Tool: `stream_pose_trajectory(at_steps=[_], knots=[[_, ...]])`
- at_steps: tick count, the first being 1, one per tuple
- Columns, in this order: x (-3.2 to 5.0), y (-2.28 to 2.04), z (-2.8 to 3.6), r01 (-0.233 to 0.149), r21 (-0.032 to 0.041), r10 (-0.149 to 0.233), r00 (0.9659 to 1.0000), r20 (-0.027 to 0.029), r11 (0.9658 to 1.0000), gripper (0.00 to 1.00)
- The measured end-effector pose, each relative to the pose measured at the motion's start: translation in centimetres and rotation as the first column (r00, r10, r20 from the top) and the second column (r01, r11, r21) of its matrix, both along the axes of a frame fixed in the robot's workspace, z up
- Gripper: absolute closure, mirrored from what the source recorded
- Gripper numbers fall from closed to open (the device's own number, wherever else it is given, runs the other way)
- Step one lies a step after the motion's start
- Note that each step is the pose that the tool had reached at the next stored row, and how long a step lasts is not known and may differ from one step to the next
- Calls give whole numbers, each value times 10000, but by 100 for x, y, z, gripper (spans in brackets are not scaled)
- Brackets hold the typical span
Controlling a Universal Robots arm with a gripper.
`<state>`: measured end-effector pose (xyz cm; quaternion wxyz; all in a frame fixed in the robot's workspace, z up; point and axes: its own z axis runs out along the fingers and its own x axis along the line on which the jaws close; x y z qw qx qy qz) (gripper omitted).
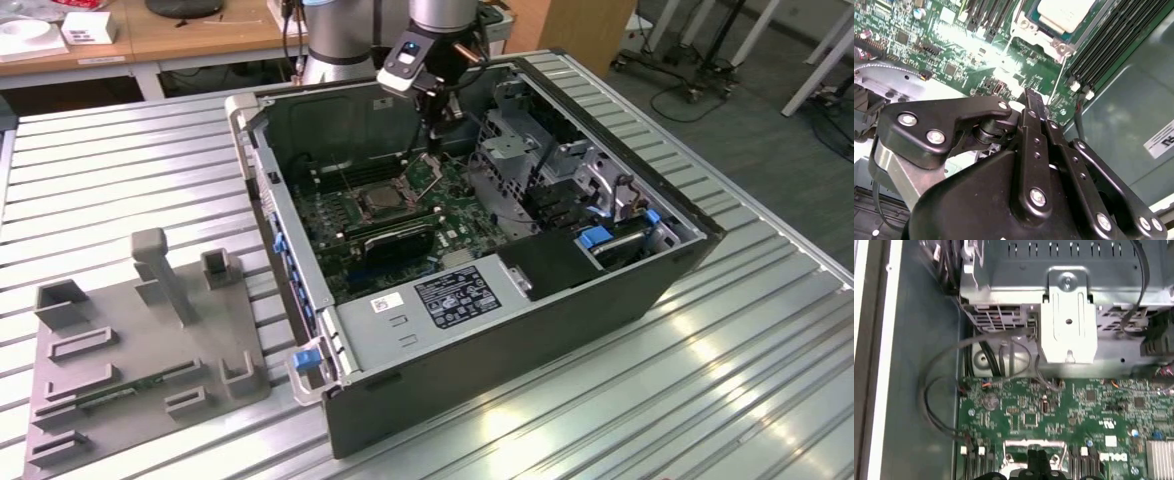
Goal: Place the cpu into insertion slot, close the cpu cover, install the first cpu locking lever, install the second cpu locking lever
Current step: 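Close the cpu cover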
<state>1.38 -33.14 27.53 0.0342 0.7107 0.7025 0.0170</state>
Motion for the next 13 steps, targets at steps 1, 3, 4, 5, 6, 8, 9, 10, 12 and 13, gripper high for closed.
stream_pose_trajectory(at_steps=[1,3,4,5,6,8,9,10,12,13], knots=[[12,0,0,0,0,0,10000,0,10000,89],[37,0,0,1,0,-1,10000,0,10000,89],[54,0,0,2,0,-2,10000,0,10000,89],[80,0,-1,1,2,-1,10000,-2,10000,89],[110,0,-2,1,3,-1,10000,-8,10000,89],[171,0,-1,2,1,-2,10000,-29,10000,89],[196,0,-1,0,1,0,10000,-40,10000,89],[215,0,-1,3,1,-3,10000,-52,10000,89],[224,1,-1,11,-2,-11,10000,-62,10000,89],[224,0,-1,11,-2,-11,10000,-62,10000,89]])
